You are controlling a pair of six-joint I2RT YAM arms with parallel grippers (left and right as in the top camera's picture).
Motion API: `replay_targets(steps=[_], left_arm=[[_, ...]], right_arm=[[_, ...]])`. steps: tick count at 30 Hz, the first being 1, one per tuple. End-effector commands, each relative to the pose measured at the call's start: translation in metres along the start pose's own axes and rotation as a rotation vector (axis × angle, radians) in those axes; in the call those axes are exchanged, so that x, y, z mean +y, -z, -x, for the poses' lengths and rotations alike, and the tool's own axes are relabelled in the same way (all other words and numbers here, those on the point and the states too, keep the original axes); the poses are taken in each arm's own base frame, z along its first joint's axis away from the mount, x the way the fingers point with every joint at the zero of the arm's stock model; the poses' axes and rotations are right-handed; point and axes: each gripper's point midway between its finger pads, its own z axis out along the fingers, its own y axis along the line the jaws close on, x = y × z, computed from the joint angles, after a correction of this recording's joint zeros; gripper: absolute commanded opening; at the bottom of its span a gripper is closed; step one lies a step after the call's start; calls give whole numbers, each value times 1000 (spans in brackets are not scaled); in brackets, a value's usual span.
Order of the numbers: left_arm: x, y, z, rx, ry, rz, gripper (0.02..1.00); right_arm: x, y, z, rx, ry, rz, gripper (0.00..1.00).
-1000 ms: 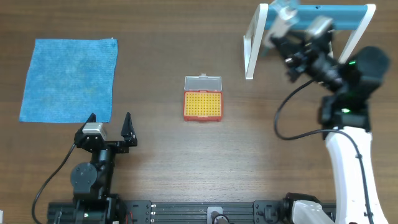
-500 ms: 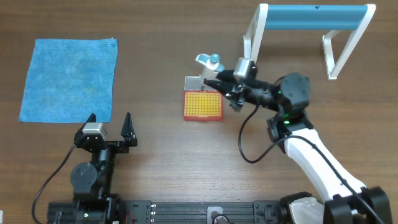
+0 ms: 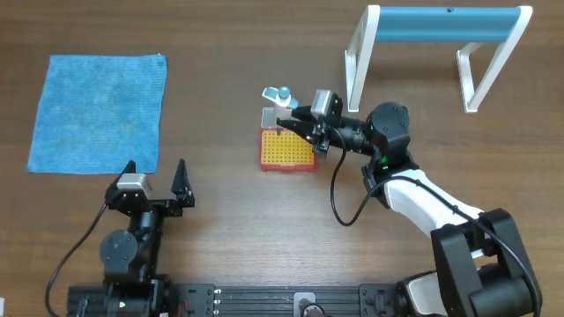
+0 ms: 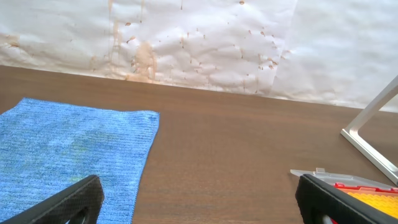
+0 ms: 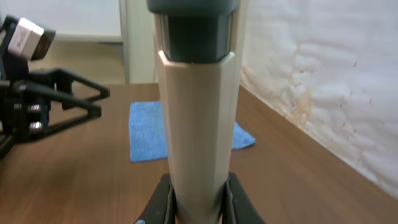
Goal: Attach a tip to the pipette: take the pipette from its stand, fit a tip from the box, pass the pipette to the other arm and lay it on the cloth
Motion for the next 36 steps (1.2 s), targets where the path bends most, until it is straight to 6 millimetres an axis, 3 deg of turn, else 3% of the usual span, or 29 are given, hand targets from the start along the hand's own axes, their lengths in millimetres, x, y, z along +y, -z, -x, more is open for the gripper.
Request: replay_targets(steps=[1, 36], left_arm=[[1, 0, -1, 1, -14, 8, 1000], [1, 0, -1, 1, -14, 8, 998]], right_arm=[[5, 7, -20, 30, 32, -14, 77], [1, 10, -39, 51, 1, -24, 77]])
